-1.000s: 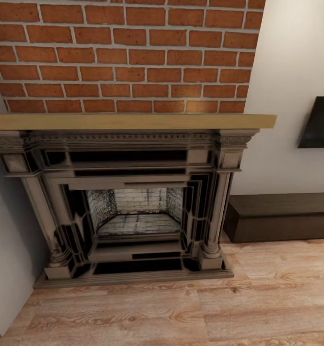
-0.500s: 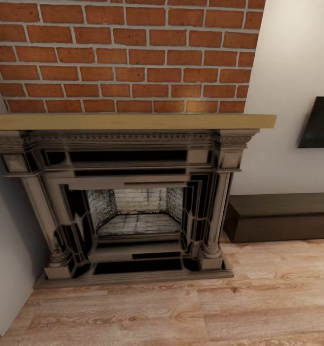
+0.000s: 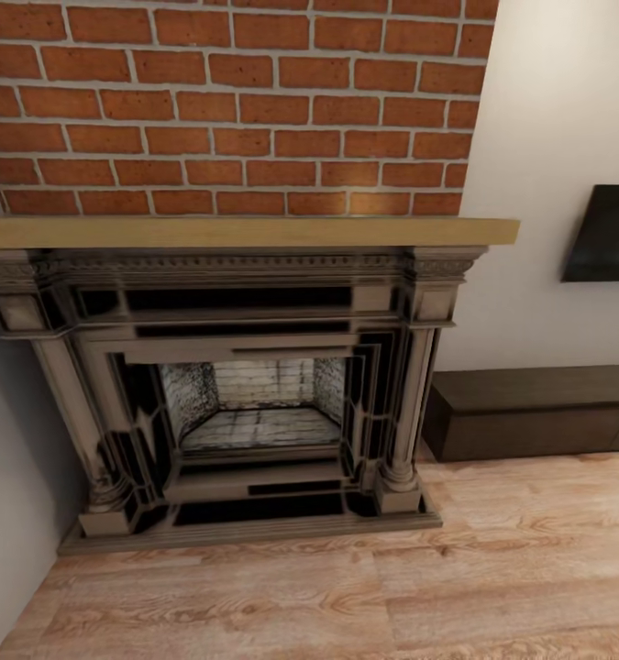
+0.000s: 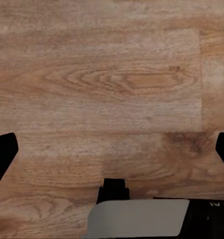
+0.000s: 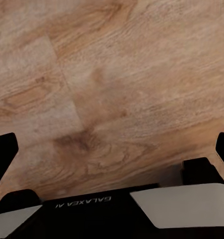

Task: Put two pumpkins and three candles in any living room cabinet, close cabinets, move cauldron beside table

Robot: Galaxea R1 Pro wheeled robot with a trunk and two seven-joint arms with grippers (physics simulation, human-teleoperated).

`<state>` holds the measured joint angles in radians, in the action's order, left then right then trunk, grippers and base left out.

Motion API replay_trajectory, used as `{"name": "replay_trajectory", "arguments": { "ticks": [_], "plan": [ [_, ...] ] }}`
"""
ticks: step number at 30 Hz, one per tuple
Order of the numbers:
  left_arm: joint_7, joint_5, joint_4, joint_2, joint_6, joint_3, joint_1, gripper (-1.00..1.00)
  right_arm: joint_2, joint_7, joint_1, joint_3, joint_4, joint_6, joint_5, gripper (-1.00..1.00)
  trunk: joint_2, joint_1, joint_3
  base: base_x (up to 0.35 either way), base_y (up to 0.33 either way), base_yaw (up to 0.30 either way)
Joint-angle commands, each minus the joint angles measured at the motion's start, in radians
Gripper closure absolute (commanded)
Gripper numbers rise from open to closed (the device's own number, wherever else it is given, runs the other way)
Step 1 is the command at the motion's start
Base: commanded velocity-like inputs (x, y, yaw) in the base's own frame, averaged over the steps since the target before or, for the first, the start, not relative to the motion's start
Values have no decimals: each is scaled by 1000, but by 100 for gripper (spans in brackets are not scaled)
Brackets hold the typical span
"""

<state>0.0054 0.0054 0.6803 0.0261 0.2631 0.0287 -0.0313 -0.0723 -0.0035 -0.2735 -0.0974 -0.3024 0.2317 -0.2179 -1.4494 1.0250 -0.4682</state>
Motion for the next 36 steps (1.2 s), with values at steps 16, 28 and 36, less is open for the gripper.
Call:
{"name": "replay_trajectory", "arguments": {
  "ticks": [16,28,36],
  "plan": [
    [7,-3,-132,7,-352,17,-9,-100,-4,-1,-29,-1,2,1,-4,-100,-1,0,-3,-1,0,-241],
    [7,-2,-178,8,-416,18,-9,-100,-1,-1,-21,-2,3,-8,-4,-100,-1,0,-8,-180,0,-265],
    [7,-4,-181,8,-418,18,-8,-100,0,-2,-19,-2,4,-33,-5,-100,-1,0,-12,-6,0,-269]
  ]
}}
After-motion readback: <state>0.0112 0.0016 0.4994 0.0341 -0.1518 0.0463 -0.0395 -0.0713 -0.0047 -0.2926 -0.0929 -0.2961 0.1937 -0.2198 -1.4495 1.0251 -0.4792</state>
